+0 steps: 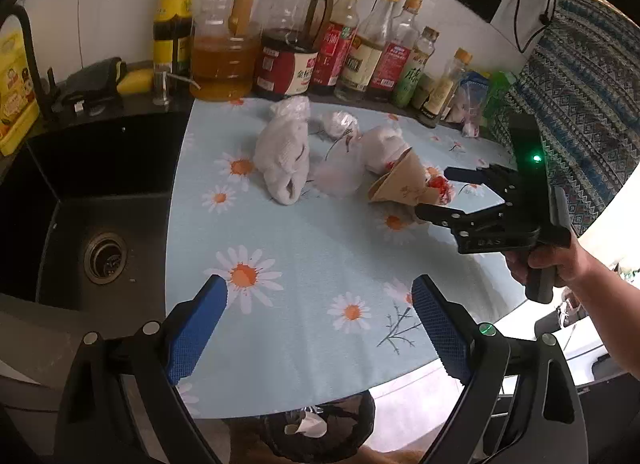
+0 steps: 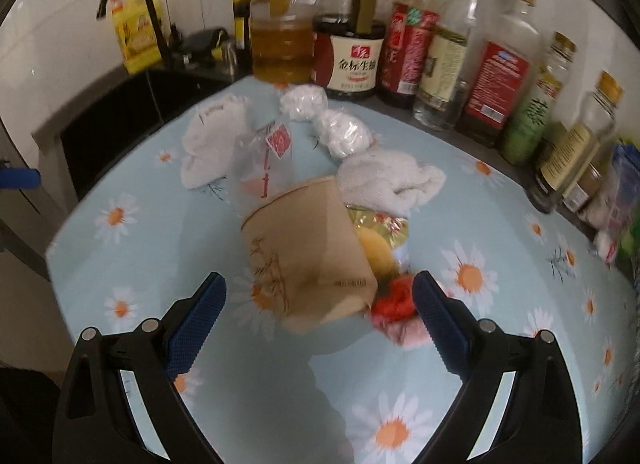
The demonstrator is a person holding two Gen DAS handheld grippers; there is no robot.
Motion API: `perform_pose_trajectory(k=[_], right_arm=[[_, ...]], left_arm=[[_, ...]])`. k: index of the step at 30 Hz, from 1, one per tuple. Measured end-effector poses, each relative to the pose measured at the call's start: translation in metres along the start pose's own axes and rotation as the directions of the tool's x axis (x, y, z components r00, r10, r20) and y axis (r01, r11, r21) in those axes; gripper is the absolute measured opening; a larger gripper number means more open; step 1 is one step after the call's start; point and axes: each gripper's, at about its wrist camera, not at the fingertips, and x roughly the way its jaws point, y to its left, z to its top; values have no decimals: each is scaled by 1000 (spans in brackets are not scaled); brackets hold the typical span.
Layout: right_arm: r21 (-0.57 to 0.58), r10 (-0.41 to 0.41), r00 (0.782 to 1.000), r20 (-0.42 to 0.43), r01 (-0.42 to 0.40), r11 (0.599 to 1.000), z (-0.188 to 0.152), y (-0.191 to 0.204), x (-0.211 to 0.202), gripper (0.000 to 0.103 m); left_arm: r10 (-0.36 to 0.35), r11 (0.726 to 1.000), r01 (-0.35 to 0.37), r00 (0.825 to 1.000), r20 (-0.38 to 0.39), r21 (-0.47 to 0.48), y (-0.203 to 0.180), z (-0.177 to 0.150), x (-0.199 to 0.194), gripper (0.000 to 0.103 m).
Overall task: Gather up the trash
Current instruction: 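Grasp the brown paper cup with the right tool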
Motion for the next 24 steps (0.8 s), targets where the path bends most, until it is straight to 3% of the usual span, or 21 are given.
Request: perform_pose_trajectory(k=[8,11,13,17,24], right_arm=[[-69,-44,999,-16,43,997,7,8,22,93],[-66,-52,998,-33,49,997,7,5,29,82],[-71,-61,997,-41,58,996,7,5,33,68],[-71,-72,997,-42,69,995,7,5,33,57],[-31,-50,999,-21,50,998,9,2,21,54]], left_arm=[[-10,1000,9,1000,-25,-23,15,-4,6,91],[-10,1000,10,1000,-30,-29,18,-7,7,91],[-9,999,7,999,-37,-32,20,-9,8,91],[-11,999,10,999,-42,-32,22,-10,8,91],[-18,1000,17,999,-38,-25,22,-5,8,91]])
